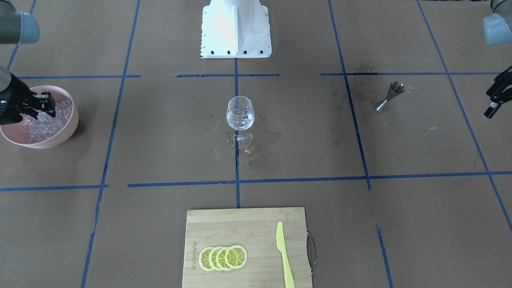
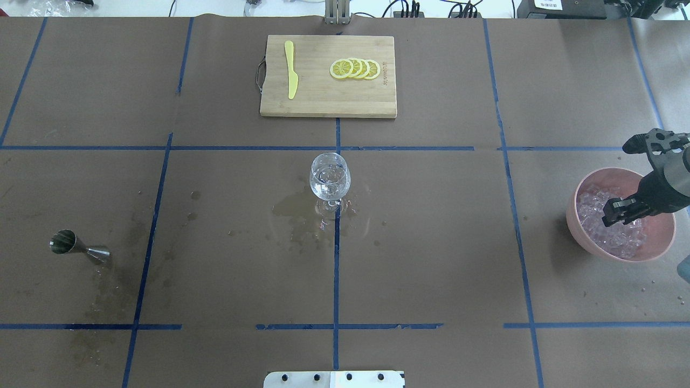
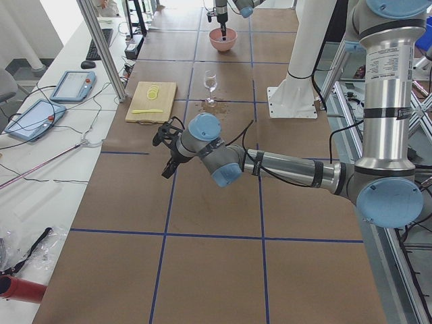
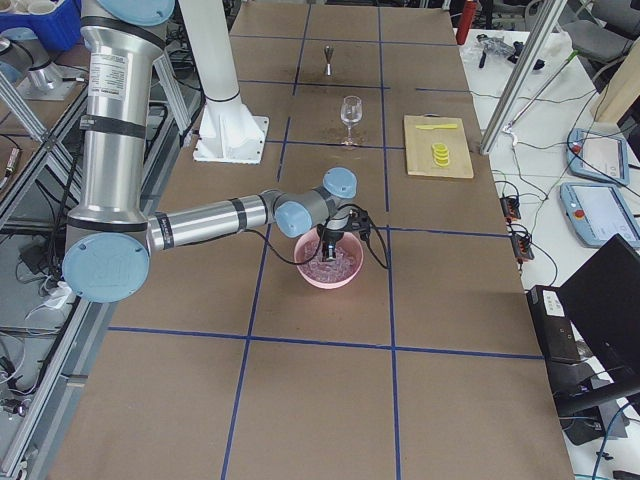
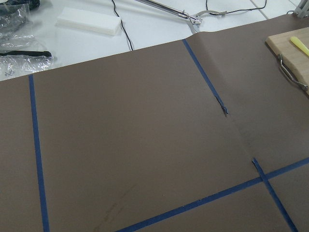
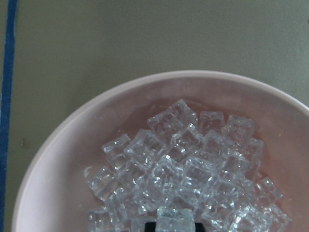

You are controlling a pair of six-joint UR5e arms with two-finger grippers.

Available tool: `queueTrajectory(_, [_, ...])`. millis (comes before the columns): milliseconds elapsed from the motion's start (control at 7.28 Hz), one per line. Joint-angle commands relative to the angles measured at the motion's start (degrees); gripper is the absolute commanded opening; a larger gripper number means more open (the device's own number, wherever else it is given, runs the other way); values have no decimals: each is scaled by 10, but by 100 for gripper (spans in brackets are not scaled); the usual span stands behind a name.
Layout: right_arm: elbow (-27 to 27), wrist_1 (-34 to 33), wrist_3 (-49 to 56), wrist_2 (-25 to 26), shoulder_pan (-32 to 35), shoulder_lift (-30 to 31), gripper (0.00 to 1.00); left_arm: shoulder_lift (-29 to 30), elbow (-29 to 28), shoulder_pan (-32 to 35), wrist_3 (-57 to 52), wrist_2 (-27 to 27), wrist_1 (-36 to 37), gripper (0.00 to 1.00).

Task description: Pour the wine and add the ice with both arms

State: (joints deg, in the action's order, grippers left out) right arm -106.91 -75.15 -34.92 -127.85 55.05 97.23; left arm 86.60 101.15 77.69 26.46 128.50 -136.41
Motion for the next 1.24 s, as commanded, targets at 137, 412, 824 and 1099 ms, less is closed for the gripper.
queueTrajectory(137, [-89, -2, -4, -2, 53, 9, 0, 0, 6, 0, 0, 1, 0, 100])
queueTrajectory(412, [-131, -3, -80, -3, 56, -51, 0, -13, 5, -1, -2, 5, 0, 100])
queueTrajectory(824, [-122, -28, -362, 79, -104, -252, 0, -17, 0, -2, -2, 36, 0, 100])
queueTrajectory(1099, [-109, -125, -427, 153, -185, -372, 0, -56, 4, -1, 5, 33, 0, 100])
